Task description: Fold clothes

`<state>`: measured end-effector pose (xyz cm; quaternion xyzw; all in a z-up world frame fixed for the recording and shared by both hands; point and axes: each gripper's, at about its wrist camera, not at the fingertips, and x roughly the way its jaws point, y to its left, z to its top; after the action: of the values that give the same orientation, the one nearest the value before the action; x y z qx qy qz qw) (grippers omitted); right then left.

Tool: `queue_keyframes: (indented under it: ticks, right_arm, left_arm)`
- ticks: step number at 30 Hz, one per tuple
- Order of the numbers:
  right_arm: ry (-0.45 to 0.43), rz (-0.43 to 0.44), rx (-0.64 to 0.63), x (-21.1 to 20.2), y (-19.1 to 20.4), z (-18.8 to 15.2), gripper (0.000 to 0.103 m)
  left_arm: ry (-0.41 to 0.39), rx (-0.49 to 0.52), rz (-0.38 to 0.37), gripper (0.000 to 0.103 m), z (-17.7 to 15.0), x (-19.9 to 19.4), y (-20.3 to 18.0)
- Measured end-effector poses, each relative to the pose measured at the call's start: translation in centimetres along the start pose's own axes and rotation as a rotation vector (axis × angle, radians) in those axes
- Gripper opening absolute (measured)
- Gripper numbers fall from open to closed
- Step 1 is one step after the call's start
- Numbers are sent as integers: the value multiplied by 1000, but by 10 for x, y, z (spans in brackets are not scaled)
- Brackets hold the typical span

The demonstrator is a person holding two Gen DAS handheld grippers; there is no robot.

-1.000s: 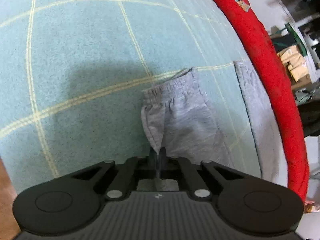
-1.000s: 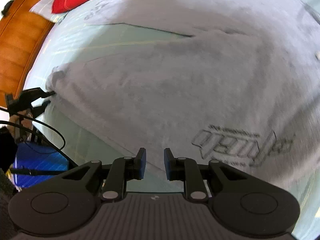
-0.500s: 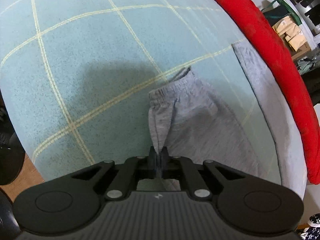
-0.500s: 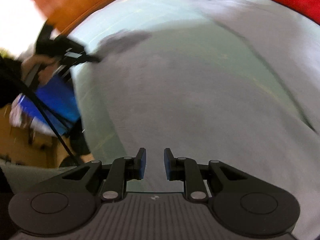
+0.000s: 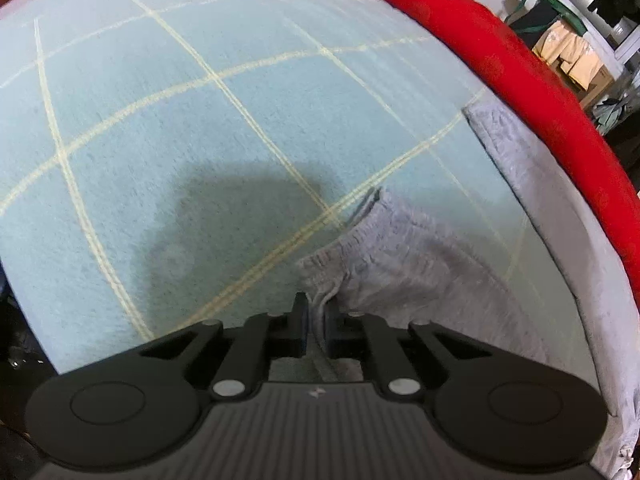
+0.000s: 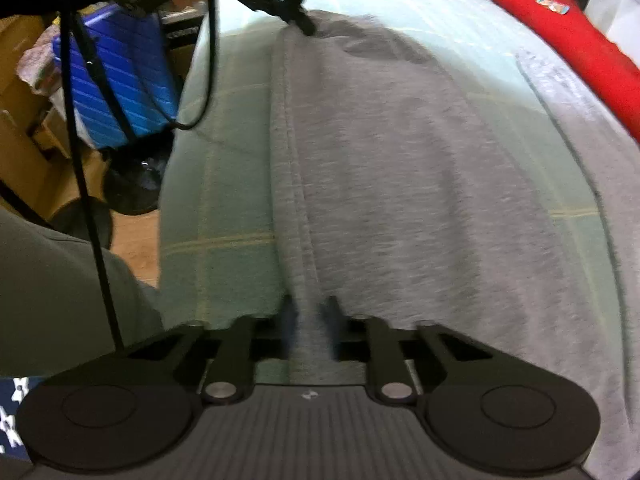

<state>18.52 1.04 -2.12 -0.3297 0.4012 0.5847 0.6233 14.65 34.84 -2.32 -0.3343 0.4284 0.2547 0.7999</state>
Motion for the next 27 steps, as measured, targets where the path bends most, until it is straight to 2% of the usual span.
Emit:
queue_keyframes:
  ticks: [4, 7, 9, 11, 12, 13, 16, 19, 23, 27]
  right_arm:
    - [-17, 95, 167, -12, -23, -1, 8]
    - [-8, 131, 169, -11, -20, -1, 8]
    - [15, 139, 180, -1, -24, -1, 9]
    - [25, 151, 204, 4, -29, 0, 11]
    - [19, 163, 221, 2, -32, 0, 12]
    - [12, 175, 237, 0, -34, 0, 14]
    - [15, 178, 241, -2, -34, -1, 16]
    - [19, 179, 245, -2, -31, -3, 18]
    - [22, 179, 259, -1, -32, 0, 18]
    - [29, 179, 274, -2, -32, 1, 18]
  left_arm:
    - [-8, 5, 11, 5, -2, -15, 6]
    - [20, -2, 8, 11, -6, -12, 14]
    - [50, -15, 12, 11, -9, -8, 20]
    - [36, 3, 5, 15, -6, -9, 19]
    - [24, 15, 1, 28, -4, -10, 18]
    - [13, 27, -4, 48, -2, -12, 17]
    - [-22, 64, -17, 58, 4, -15, 13]
    - [-34, 112, -25, 62, 12, -8, 9]
    - [10, 158, -20, 62, 23, 22, 3]
    - [-16, 292, -40, 62, 29, 28, -18]
